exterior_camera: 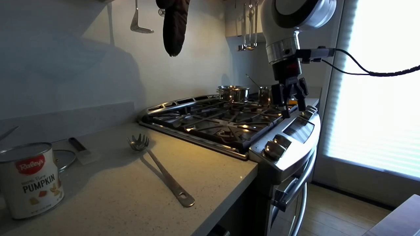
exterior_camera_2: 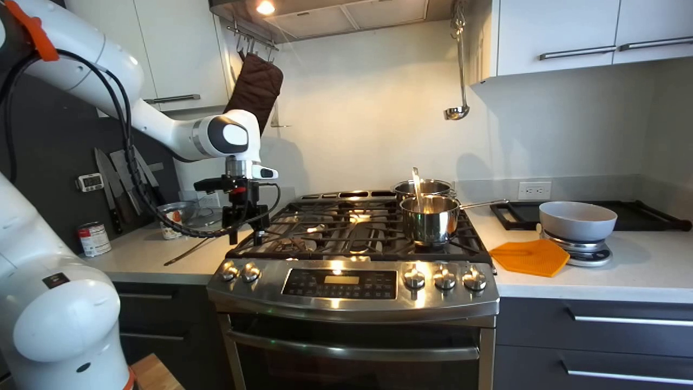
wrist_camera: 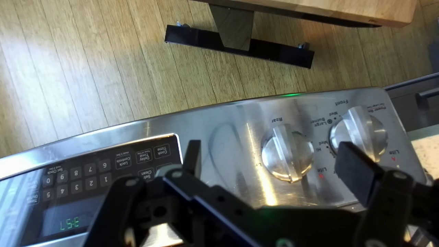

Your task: Turn off the light

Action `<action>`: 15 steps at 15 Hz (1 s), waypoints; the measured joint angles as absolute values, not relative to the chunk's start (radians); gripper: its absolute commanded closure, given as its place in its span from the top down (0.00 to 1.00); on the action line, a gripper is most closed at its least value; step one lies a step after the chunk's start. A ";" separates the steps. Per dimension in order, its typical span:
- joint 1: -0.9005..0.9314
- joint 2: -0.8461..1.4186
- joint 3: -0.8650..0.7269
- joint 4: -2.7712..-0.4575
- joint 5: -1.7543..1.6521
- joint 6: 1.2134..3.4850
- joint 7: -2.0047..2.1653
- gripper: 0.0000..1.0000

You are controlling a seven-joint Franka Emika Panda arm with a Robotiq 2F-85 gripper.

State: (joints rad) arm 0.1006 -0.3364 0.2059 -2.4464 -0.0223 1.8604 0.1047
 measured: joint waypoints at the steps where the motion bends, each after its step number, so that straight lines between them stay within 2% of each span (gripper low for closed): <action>1: 0.101 -0.338 0.204 -2.445 -0.024 1.866 0.103 1.00; 5: 0.101 -0.402 0.170 -2.432 -0.035 1.887 0.057 1.00; 15: 0.097 -0.731 -0.025 -2.415 -0.093 1.890 -0.331 1.00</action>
State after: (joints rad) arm 0.0973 -0.7310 -0.0245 -2.4151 -0.0933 1.8903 -0.3307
